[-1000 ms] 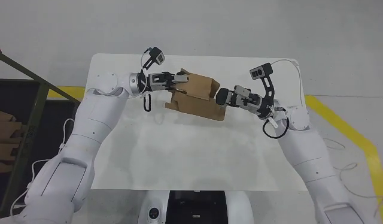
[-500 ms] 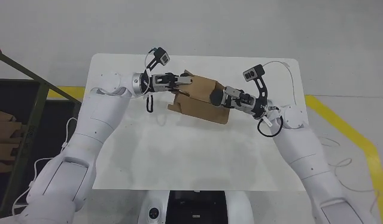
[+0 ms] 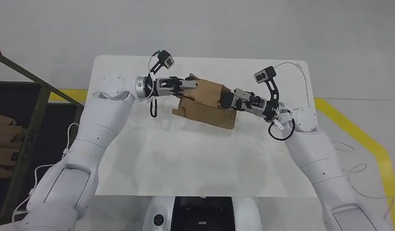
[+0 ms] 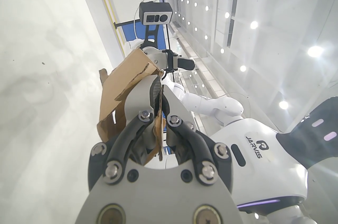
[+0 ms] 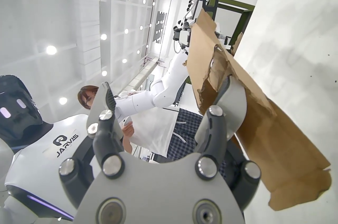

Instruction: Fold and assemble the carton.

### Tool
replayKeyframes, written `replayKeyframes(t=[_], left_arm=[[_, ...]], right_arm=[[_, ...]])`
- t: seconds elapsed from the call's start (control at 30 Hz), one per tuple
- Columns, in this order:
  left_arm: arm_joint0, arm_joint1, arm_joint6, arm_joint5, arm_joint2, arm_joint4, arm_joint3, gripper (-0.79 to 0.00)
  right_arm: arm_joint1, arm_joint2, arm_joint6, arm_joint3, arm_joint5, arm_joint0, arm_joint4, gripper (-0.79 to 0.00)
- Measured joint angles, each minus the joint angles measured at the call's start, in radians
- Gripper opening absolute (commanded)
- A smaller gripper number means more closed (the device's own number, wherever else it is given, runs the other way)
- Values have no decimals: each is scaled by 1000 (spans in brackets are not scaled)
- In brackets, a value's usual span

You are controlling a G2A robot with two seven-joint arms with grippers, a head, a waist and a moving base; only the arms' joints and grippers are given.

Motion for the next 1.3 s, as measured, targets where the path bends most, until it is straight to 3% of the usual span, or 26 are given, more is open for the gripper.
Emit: replayKeyframes(t=[0.13, 0.17, 0.2, 0.23, 0.3, 0.63, 0.8, 1.13, 1.23, 1.3], left_arm=[[7, -1, -6, 6, 5, -2, -18, -785], [8, -1, -6, 7, 6, -2, -21, -785], [9, -1, -6, 8, 7, -4, -24, -785], [9, -2, -6, 8, 8, -4, -26, -785], [10, -2, -8, 10, 10, -6, -29, -785], [13, -5, -20, 20, 17, -20, -43, -785], [9, -6, -21, 16, 22, -10, -51, -785], [12, -7, -8, 11, 24, -2, -48, -785], [14, -7, -5, 10, 23, -2, -49, -785], [15, -7, -3, 9, 22, 1, -50, -785]], right_arm=[[-5, -12, 5, -2, 5, 2, 12, -185], [-6, -15, 6, -1, 6, 3, 15, -265], [-8, -19, 6, 1, 7, 4, 19, -286], [-9, -22, 7, 2, 7, 5, 22, -397], [-11, -27, 13, 6, 9, 7, 31, -443], [-19, -47, 46, 32, 26, 25, 29, -462], [-23, -54, 43, 42, 21, 37, 16, -576], [-25, -49, 18, 52, 10, 39, -4, -693], [-26, -49, 13, 51, 10, 38, -10, -785], [-26, -48, 12, 52, 8, 38, -16, -785]])
